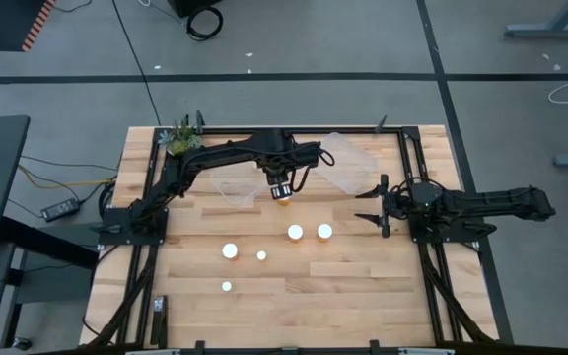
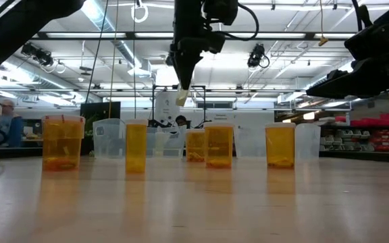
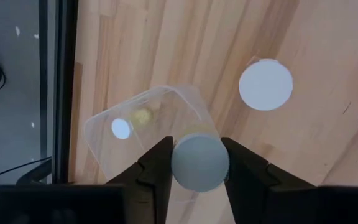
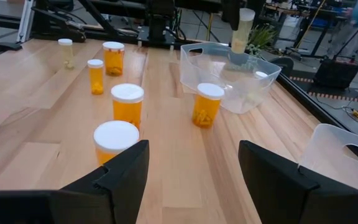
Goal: Pick and place medicine bottles into bin by pill shape (circle, oval)
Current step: Put the top small yellow pill bottle into the left transparent bin
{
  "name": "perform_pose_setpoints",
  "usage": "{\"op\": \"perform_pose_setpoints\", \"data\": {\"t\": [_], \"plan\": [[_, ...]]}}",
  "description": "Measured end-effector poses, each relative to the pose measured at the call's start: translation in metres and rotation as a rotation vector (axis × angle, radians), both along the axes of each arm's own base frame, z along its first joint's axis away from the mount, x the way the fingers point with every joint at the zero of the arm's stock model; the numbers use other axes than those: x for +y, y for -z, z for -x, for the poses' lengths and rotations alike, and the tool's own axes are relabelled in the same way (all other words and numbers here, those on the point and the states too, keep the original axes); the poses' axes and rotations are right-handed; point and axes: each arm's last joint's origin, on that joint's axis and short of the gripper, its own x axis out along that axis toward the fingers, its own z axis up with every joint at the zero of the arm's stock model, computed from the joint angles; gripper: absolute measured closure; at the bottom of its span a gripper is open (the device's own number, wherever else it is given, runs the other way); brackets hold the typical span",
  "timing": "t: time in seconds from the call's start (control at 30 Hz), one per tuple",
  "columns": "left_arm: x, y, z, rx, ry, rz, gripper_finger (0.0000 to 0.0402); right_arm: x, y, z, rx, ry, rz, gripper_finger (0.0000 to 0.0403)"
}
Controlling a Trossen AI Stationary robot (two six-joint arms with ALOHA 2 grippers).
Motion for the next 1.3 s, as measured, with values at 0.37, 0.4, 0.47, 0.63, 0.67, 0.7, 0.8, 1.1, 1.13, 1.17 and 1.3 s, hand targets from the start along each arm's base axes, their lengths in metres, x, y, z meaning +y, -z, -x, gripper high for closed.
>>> {"op": "perform_pose_setpoints", "data": {"t": [0.37, 0.4, 0.47, 0.63, 0.67, 0.7, 0.8, 1.1, 1.13, 1.17, 1.3], "plan": [[0.0, 0.0, 0.0, 0.001, 0.0, -0.01, 0.0274, 0.0, 0.0, 0.0, 0.0, 0.0, 0.0, 0.0148], [0.0, 0.0, 0.0, 0.001, -0.001, -0.013, 0.0275, 0.0, 0.0, 0.0, 0.0, 0.0, 0.0, 0.0148], [-0.002, 0.0, 0.0, -0.001, -0.005, -0.015, 0.0277, 0.0, 0.0, 0.0, 0.0, 0.0, 0.0, 0.0148], [-0.011, 0.013, 0.002, 0.061, 0.006, -0.043, 0.0273, 0.0, 0.0, 0.0, 0.0, 0.0, 0.0, 0.0148], [-0.013, 0.017, 0.005, 0.085, 0.01, -0.05, 0.0272, 0.0, 0.0, 0.0, 0.0, 0.0, 0.0, 0.0148], [-0.013, 0.018, 0.01, 0.098, 0.011, -0.057, 0.0272, 0.0, 0.0, 0.0, 0.0, 0.0, 0.0, 0.0148], [-0.013, 0.018, 0.023, 0.07, -0.002, -0.078, 0.0273, 0.0, 0.0, 0.0, 0.0, 0.0, 0.0, 0.0148], [0.002, 0.026, 0.046, -0.096, -0.037, -0.085, 0.0268, 0.0, 0.0, 0.0, 0.0, 0.0, 0.0, 0.0148], [0.003, 0.029, 0.047, -0.11, -0.041, -0.081, 0.0267, 0.0, 0.0, 0.0, 0.0, 0.0, 0.0, 0.0148], [0.006, 0.032, 0.048, -0.122, -0.047, -0.075, 0.0267, 0.0, 0.0, 0.0, 0.0, 0.0, 0.0, 0.0148], [0.014, 0.045, 0.051, -0.137, -0.061, -0.043, 0.027, 0.0, 0.0, 0.0, 0.0, 0.0, 0.0, 0.0148]]}}
